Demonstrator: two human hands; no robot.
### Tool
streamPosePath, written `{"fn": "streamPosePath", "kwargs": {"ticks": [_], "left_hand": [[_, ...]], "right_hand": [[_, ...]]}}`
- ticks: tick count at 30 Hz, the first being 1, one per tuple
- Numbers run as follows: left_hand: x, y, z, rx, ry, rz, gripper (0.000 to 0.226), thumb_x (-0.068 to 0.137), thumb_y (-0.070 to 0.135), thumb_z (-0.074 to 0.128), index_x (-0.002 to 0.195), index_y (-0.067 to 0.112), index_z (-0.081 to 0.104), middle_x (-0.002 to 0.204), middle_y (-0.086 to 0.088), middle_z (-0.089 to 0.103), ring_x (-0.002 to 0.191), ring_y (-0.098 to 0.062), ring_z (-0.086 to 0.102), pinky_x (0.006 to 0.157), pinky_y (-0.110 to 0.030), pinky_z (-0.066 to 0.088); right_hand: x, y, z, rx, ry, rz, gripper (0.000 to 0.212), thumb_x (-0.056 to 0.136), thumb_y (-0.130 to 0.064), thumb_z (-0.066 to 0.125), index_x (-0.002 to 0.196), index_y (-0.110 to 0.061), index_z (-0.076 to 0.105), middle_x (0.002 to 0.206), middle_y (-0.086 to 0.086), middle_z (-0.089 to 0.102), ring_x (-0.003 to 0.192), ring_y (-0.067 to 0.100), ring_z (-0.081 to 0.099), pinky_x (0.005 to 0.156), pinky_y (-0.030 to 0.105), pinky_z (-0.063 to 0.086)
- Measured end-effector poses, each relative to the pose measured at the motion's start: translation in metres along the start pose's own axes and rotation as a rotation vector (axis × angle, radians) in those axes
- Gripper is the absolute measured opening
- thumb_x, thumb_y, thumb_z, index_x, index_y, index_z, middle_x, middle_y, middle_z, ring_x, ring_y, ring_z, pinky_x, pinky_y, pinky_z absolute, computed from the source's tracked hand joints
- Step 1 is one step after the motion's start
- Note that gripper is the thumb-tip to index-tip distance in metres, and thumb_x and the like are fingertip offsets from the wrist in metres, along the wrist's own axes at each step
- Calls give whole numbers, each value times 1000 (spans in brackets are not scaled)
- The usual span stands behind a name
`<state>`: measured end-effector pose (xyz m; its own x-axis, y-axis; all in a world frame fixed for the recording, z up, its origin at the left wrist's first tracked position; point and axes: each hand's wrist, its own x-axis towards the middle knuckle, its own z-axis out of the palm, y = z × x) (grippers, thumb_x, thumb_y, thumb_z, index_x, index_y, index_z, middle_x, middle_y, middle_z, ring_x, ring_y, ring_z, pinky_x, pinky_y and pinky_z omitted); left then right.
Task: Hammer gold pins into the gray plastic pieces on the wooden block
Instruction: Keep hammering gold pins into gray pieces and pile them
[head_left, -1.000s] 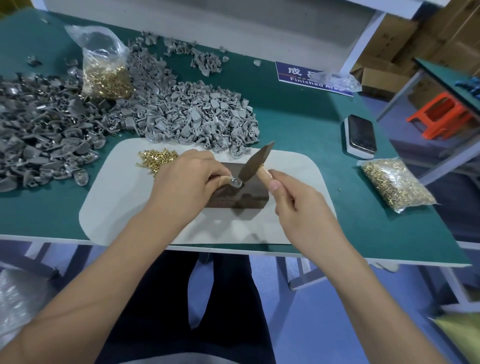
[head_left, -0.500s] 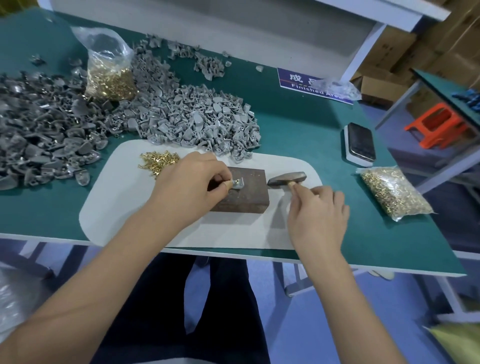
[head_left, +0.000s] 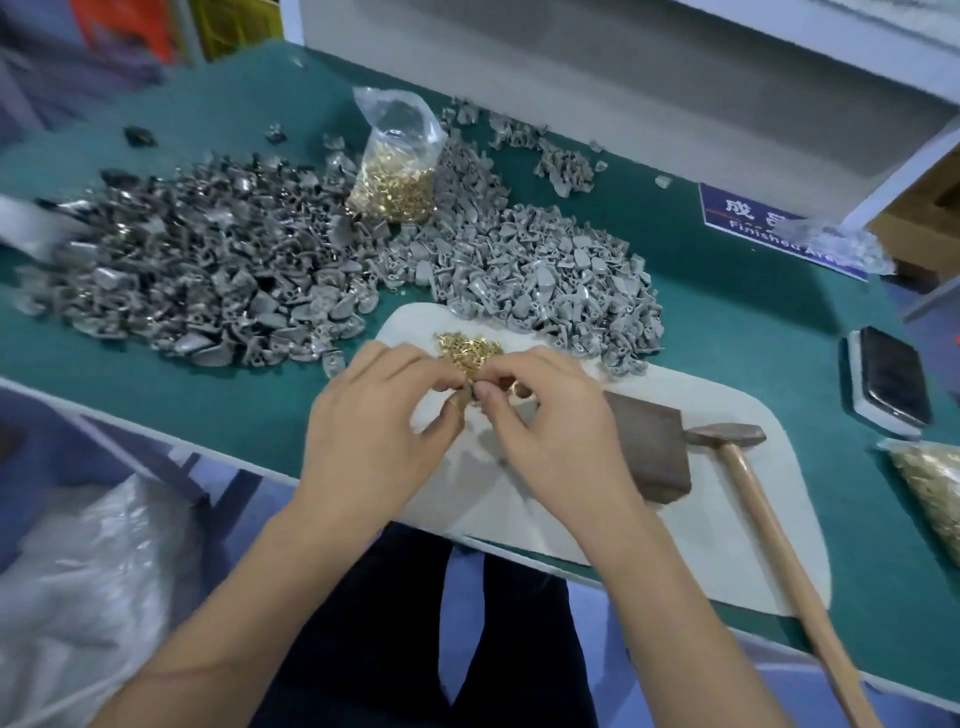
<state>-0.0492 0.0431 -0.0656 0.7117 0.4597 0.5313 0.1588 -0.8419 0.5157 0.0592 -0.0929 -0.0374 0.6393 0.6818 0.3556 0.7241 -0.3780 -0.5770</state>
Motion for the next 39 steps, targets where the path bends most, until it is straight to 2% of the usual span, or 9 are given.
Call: {"fn": "streamPosePath", "kwargs": {"ticks": [3, 7, 16, 22, 27, 31, 34, 37, 39], "left_hand": [[0, -35, -15, 40, 29, -42, 8, 87, 25, 72, 94, 24, 74, 90, 10, 67, 86, -20, 57, 77, -30, 46], [-2, -72, -30, 119, 7, -137, 7, 87, 21, 76, 94, 20, 75, 92, 6, 70, 90, -26, 61, 77, -47, 48], [-2, -87, -32, 62, 43, -306, 17, 90, 28, 68, 106, 25, 63, 92, 14, 64, 95, -19, 60, 83, -42, 47], [-4, -88, -28, 129, 88, -302, 13, 89, 26, 72, 100, 23, 64, 99, 12, 69, 97, -22, 59, 79, -40, 43], [-5, -86, -29, 139, 102, -202, 4, 93, 21, 66, 95, 20, 69, 88, 8, 66, 86, -22, 58, 75, -38, 48], [-4, -80, -32, 87, 108, -146, 6, 90, 13, 70, 93, 18, 70, 82, 8, 62, 82, -18, 57, 70, -32, 48], [-2, -66, -30, -18, 89, -124, 5, 91, 14, 68, 94, 17, 71, 85, 8, 63, 83, -18, 58, 71, -35, 49], [1, -45, -26, -144, -65, -110, 7, 93, 20, 68, 96, 25, 71, 88, 15, 62, 85, -6, 54, 69, -31, 49], [4, -32, -20, -191, -212, -79, 7, 94, 28, 66, 97, 33, 70, 91, 19, 62, 86, 5, 49, 70, -22, 46]], "right_hand": [[21, -18, 38, 37, -38, -4, 8, 92, -17, 70, 94, -23, 74, 91, -10, 66, 91, 14, 57, 84, 37, 47], [39, -41, 86, 46, -72, 28, 8, 94, -22, 66, 94, -26, 73, 91, -10, 64, 89, 15, 56, 81, 39, 47], [54, -51, 126, 39, -46, 88, 13, 98, -27, 60, 104, -31, 70, 97, -11, 64, 93, 14, 59, 80, 40, 50], [70, -54, 137, -93, -37, 104, 8, 97, -36, 60, 100, -37, 67, 96, -13, 63, 94, 11, 58, 72, 34, 48], [62, -53, 131, 57, 15, 118, 7, 96, -32, 64, 100, -36, 70, 94, -15, 64, 83, 6, 59, 73, 34, 52], [47, -54, 116, 237, 109, 121, 10, 97, -16, 66, 103, -18, 73, 93, -8, 66, 85, 10, 60, 76, 36, 51], [21, -54, 92, 266, 190, 68, 8, 97, -11, 67, 101, -13, 74, 90, -7, 66, 86, 10, 61, 75, 29, 50], [0, -36, 48, 168, 367, 38, 11, 98, -19, 65, 103, -17, 75, 94, -13, 68, 84, 11, 60, 75, 25, 48], [-5, -11, 13, -31, 442, 22, 14, 99, -23, 62, 104, -17, 74, 98, -12, 68, 88, 19, 61, 80, 31, 48]]}}
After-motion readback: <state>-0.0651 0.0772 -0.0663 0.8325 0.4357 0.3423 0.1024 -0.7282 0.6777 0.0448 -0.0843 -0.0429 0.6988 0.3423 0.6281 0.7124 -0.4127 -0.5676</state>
